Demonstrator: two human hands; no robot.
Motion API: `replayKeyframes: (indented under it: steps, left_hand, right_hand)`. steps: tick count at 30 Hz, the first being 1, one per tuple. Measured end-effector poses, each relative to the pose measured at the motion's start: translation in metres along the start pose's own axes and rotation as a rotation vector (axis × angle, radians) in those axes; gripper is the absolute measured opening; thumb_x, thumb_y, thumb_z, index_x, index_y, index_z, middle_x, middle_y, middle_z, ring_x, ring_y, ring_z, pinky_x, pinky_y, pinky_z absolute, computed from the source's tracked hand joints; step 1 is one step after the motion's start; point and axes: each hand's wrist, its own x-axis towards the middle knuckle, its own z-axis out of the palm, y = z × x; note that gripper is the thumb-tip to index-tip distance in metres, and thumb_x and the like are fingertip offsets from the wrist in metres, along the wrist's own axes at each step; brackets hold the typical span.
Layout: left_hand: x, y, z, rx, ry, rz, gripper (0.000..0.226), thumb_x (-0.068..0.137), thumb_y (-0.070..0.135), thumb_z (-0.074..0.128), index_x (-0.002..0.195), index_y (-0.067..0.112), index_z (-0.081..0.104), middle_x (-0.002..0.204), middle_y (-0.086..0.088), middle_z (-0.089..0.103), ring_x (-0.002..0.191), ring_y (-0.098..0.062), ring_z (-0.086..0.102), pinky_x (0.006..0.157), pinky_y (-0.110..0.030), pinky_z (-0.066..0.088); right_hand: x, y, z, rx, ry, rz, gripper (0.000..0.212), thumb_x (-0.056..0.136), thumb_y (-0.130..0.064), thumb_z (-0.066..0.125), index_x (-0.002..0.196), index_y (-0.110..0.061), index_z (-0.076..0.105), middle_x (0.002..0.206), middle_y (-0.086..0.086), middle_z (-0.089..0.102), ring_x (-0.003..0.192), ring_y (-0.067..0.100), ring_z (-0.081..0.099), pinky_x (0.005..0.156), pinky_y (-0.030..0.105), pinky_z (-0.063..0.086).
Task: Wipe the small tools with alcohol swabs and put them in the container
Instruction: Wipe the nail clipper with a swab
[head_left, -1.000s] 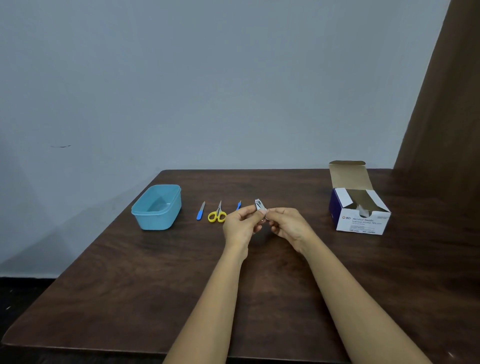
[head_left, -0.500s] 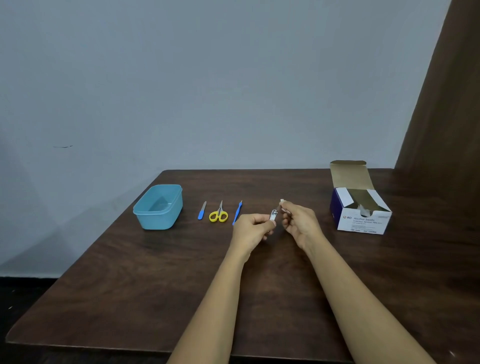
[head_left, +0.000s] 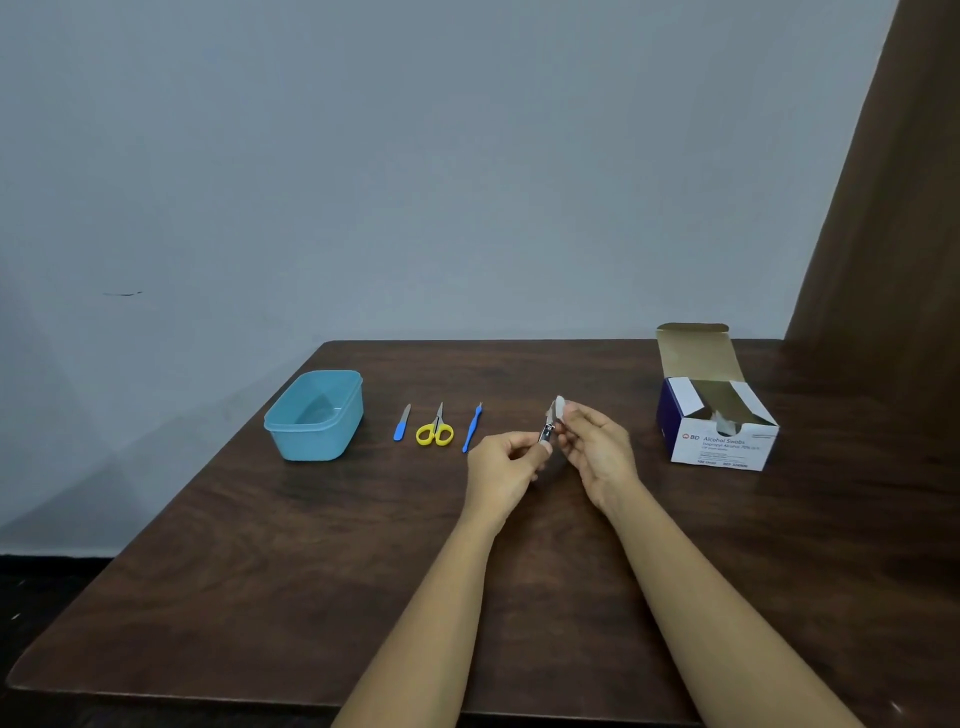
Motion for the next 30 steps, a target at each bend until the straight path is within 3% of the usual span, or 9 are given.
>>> replayKeyframes:
  steps: [7, 12, 21, 25, 30]
  left_hand:
    - [-0.003, -0.003, -0.003, -0.052, -0.048, 0.027, 0.014, 0.09, 0.015, 0.064, 0.095, 0.021, 0.076, 0.079, 0.005, 0.071, 0.069, -0.003, 0.059, 0.065, -0.017, 0.049]
    - [-0.004, -0.002, -0.005, -0.056, -0.085, 0.033, 0.018, 0.091, 0.015, 0.063, 0.09, 0.029, 0.073, 0.08, 0.009, 0.071, 0.071, -0.002, 0.059, 0.069, -0.02, 0.05]
    - [-0.001, -0.005, -0.004, -0.082, -0.024, 0.003, 0.016, 0.091, 0.016, 0.063, 0.102, 0.018, 0.074, 0.087, 0.002, 0.072, 0.074, -0.003, 0.061, 0.063, -0.014, 0.048]
    - [-0.001, -0.004, -0.005, -0.082, -0.028, 0.008, 0.014, 0.091, 0.016, 0.062, 0.094, 0.025, 0.073, 0.084, 0.005, 0.071, 0.072, -0.002, 0.061, 0.063, -0.014, 0.048]
    - [-0.001, -0.005, -0.005, -0.074, -0.03, 0.01, 0.015, 0.091, 0.016, 0.062, 0.098, 0.019, 0.074, 0.081, 0.006, 0.071, 0.07, -0.001, 0.06, 0.062, -0.015, 0.047]
  right_hand:
    - [-0.002, 0.008, -0.003, -0.134, -0.059, -0.11, 0.022, 0.098, -0.01, 0.05, 0.108, 0.003, 0.065, 0.093, 0.009, 0.072, 0.073, 0.011, 0.061, 0.067, 0.021, 0.049]
    - [-0.001, 0.008, -0.003, -0.202, -0.023, -0.085, 0.023, 0.098, -0.018, 0.052, 0.108, -0.006, 0.068, 0.096, 0.009, 0.074, 0.078, 0.013, 0.062, 0.069, 0.023, 0.05]
    - [-0.004, -0.005, -0.005, 0.002, -0.048, 0.091, 0.024, 0.095, -0.027, 0.057, 0.098, -0.005, 0.068, 0.083, 0.009, 0.071, 0.072, 0.014, 0.063, 0.069, 0.025, 0.047]
    - [-0.003, -0.008, -0.007, -0.006, -0.087, 0.155, 0.019, 0.092, -0.022, 0.061, 0.101, -0.007, 0.069, 0.08, 0.006, 0.071, 0.073, 0.012, 0.062, 0.067, 0.023, 0.046]
    - [0.0, -0.008, -0.011, -0.029, -0.144, 0.211, 0.018, 0.088, -0.013, 0.065, 0.104, -0.004, 0.068, 0.075, 0.007, 0.066, 0.063, 0.008, 0.055, 0.06, 0.02, 0.044]
